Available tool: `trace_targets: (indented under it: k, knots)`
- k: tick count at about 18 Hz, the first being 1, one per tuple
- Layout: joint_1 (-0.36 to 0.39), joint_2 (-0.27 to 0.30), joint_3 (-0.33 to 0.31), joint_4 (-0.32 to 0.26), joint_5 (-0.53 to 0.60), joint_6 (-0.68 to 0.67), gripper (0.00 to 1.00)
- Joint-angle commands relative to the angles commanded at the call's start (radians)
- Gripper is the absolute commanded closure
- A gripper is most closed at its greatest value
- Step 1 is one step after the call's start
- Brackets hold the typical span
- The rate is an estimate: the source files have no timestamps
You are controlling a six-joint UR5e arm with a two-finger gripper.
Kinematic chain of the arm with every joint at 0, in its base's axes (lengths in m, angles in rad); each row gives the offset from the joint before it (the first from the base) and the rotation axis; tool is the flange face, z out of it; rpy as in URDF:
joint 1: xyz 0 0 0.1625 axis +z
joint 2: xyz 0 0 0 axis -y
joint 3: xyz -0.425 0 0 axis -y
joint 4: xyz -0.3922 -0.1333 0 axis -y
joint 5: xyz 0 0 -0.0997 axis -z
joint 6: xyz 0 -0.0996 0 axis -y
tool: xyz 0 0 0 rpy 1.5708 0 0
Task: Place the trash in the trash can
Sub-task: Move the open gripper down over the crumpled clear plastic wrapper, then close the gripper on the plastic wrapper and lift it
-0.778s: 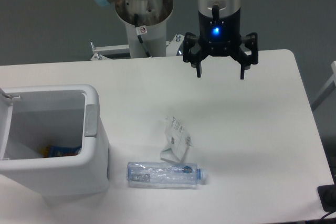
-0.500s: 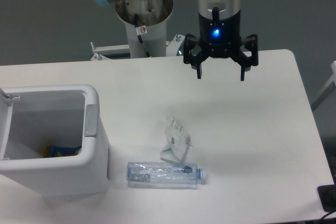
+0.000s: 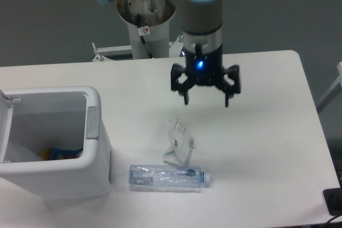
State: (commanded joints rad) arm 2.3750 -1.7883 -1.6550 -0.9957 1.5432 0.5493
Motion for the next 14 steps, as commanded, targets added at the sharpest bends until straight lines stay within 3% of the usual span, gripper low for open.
trace_targets:
  k: [6, 12, 14]
  knots:
    - [-0.043, -0.086, -0.092, 0.005, -0.003, 0.0, 0.0]
    - [-0.043, -0.166, -0.1, 0.008, -0.02, -0.095, 0.0]
    - [-0.043, -0.177, -0.106, 0.035, -0.018, -0.103, 0.0]
